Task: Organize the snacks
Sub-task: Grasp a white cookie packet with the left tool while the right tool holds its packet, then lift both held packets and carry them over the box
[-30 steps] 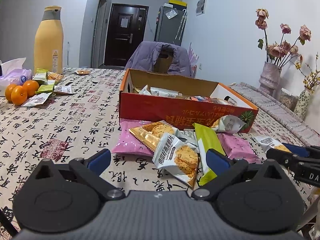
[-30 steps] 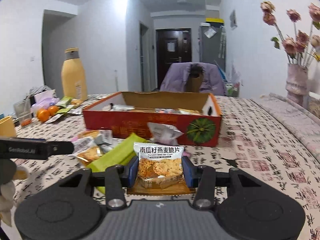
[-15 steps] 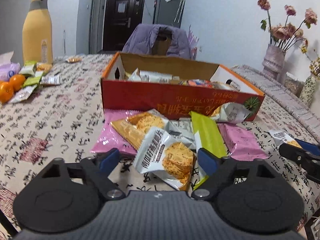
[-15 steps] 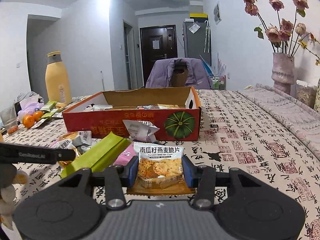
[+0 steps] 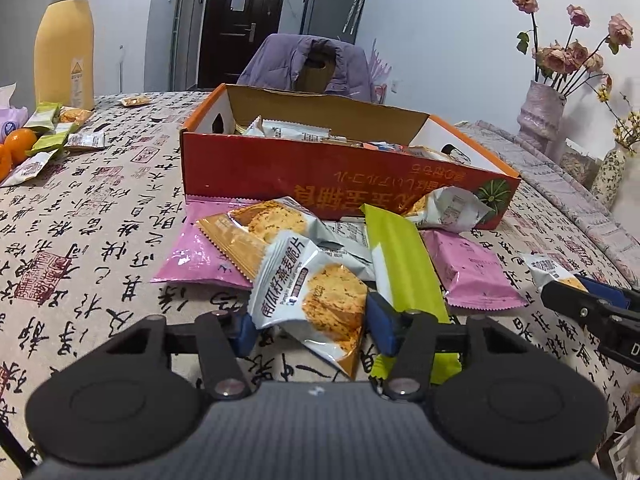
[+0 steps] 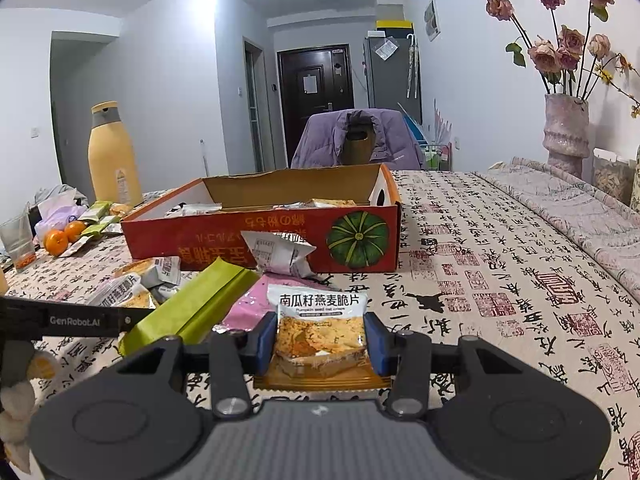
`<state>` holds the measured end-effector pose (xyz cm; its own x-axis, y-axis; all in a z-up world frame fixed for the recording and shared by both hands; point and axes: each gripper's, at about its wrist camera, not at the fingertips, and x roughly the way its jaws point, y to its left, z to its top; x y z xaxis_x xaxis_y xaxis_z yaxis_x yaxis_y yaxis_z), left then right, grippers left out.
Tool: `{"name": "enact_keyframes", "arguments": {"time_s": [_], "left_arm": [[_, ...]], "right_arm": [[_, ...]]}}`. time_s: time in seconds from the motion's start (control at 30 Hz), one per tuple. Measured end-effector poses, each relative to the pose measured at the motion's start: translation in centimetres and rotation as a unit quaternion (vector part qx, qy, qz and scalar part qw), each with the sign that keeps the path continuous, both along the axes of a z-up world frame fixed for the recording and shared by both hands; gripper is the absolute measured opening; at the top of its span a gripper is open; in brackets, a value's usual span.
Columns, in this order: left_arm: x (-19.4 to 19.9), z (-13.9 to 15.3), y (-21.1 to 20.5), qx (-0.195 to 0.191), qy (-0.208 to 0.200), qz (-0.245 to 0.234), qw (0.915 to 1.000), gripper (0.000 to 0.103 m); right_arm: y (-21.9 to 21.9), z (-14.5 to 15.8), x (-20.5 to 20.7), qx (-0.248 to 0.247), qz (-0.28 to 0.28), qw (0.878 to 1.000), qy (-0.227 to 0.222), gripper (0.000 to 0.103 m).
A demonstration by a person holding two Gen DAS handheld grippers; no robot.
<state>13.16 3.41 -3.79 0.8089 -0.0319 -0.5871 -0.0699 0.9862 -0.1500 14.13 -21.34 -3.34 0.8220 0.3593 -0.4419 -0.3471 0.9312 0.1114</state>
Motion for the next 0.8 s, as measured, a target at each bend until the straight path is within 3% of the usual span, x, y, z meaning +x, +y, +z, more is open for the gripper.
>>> {"name": "enact_keyframes", "arguments": {"time_s": [0.17,0.8], "left_arm": [[-0.5,0.1,-0.1,-0.001,-0.006,-0.002,1.0,0.047],[-2.5,4.5,-0.4,0.037,-0.098,-0.006,0.9945,0.046]], "right_arm": [[0.0,0.0,-0.1,0.0,0.0,1.0,0.0,0.045],[0.5,1.5,0.2,0.001,0.001,1.0,-0.027,0.045]]}}
